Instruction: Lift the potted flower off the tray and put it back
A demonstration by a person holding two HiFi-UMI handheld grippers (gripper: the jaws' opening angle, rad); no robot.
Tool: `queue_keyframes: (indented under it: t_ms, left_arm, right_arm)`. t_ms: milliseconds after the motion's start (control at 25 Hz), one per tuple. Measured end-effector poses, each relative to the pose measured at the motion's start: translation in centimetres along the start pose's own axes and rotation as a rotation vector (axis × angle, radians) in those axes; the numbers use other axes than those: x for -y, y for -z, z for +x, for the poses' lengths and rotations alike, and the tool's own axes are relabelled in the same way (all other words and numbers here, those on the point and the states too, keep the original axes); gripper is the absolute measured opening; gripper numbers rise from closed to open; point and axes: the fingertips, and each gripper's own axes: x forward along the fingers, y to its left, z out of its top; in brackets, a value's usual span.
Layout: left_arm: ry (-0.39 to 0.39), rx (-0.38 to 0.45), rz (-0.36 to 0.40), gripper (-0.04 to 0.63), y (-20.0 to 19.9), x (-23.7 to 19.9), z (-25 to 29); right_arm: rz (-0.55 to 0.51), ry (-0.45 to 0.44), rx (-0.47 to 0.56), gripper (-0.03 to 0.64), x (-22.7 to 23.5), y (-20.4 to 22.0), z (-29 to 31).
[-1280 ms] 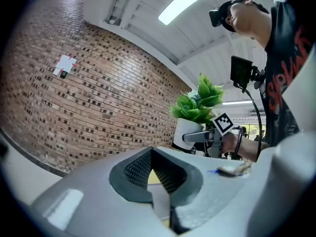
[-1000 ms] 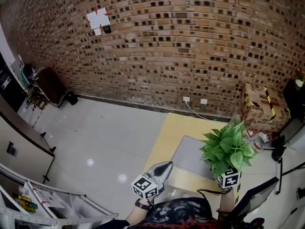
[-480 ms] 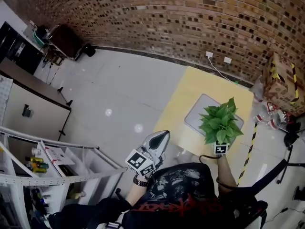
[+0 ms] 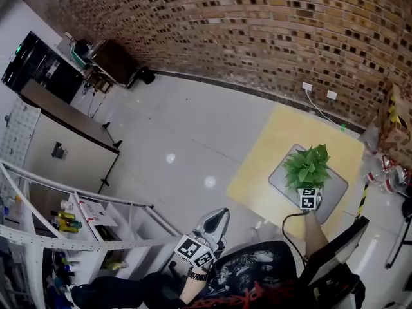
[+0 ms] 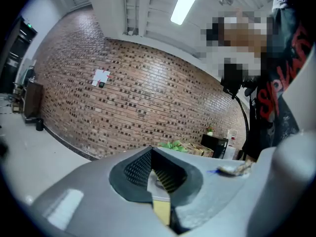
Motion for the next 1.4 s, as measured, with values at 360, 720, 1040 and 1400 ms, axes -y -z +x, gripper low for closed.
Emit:
queue_keyframes:
  t_ms: [360, 720, 1040, 1400]
  left_arm:
    - [0.101, 0.055, -0.030, 0.005, -0.9, -0.9, 0.8]
    - [0.328, 0.068, -0.050, 0.005, -0.7, -0.5, 1.0]
    - [0.576, 0.093, 0.025, 0.005, -3.5, 4.2, 3.4]
    - [0.674, 0.095, 0.038, 0.005, -4.5, 8.0, 4.0]
  right_arm:
    - [0.446, 0.059, 0.012, 0.546, 1.2, 2.4, -7.1]
    - [0.452, 0.062, 0.322, 0.401, -4.2, -8.1, -23.9]
    - [-0.038, 0.097, 0.611, 0.262, -13.6, -25.4, -32.7]
    - [-0.040, 0.119, 0.533, 0.099, -14.2, -26.5, -34.6]
